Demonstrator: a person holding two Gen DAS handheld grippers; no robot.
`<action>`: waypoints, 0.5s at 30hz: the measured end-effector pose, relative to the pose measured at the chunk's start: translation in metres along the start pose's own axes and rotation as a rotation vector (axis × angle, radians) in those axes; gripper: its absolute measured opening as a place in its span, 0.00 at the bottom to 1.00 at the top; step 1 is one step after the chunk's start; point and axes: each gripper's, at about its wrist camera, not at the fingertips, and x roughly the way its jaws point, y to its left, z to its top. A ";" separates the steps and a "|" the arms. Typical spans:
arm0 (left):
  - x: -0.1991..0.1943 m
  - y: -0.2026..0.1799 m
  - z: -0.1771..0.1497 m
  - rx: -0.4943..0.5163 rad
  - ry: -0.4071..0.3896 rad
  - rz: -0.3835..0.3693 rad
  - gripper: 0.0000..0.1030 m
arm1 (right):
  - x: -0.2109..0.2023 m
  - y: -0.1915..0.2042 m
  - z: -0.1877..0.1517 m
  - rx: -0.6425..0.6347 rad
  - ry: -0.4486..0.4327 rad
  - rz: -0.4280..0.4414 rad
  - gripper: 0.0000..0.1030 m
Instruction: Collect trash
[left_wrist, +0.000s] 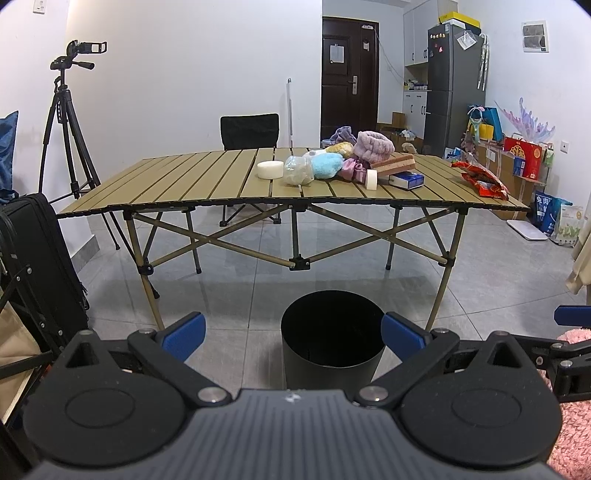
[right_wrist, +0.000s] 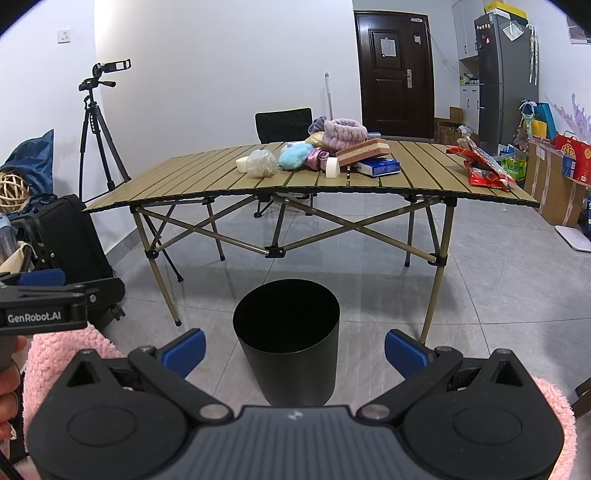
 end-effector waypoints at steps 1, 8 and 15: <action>0.000 0.000 0.000 0.000 0.000 0.000 1.00 | 0.000 0.000 0.000 0.000 0.000 0.000 1.00; 0.000 0.000 0.000 0.000 0.000 0.001 1.00 | -0.002 0.003 -0.003 0.001 -0.006 -0.004 1.00; -0.002 0.002 0.003 0.001 -0.004 0.000 1.00 | -0.001 0.002 -0.003 0.001 -0.007 -0.002 1.00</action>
